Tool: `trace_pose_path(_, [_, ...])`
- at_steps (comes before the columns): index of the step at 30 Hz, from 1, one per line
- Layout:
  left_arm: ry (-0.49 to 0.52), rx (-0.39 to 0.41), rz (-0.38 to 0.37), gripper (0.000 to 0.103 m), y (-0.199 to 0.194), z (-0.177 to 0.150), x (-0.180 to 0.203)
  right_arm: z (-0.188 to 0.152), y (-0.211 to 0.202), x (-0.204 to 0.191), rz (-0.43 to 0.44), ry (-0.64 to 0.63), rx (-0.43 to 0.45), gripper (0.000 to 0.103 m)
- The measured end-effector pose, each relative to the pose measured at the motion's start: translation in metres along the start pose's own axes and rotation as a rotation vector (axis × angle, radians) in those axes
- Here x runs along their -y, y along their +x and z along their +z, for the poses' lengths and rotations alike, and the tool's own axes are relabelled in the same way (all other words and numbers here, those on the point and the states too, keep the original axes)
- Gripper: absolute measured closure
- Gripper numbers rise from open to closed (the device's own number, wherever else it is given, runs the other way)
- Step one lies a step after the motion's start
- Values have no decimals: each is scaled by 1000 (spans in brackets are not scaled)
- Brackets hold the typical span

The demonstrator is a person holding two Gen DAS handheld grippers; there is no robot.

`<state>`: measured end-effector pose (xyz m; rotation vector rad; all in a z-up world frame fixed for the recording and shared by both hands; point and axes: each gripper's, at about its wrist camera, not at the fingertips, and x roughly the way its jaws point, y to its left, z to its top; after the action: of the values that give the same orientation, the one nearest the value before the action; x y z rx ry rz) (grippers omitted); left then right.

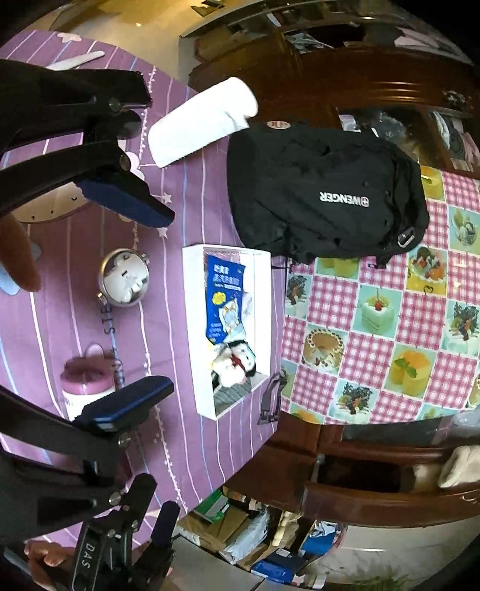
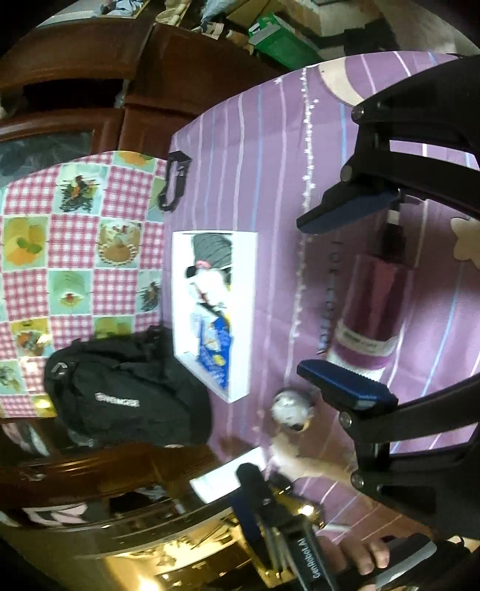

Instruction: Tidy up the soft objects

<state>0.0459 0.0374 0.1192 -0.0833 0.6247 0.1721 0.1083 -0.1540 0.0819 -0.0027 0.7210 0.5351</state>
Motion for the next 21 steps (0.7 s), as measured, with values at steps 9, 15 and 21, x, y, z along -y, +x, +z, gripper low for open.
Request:
trace_pose_path(9, [-84, -25, -11, 20, 33, -35, -28, -33, -2, 0, 12, 42, 41, 32])
trace_pose_path(15, [-28, 58, 12, 20, 32, -59, -2, -51, 4, -9, -71, -20, 144, 31])
trace_pose_path(21, [-22, -37, -57, 20, 43, -63, 11, -50, 12, -10, -139, -9, 108, 31])
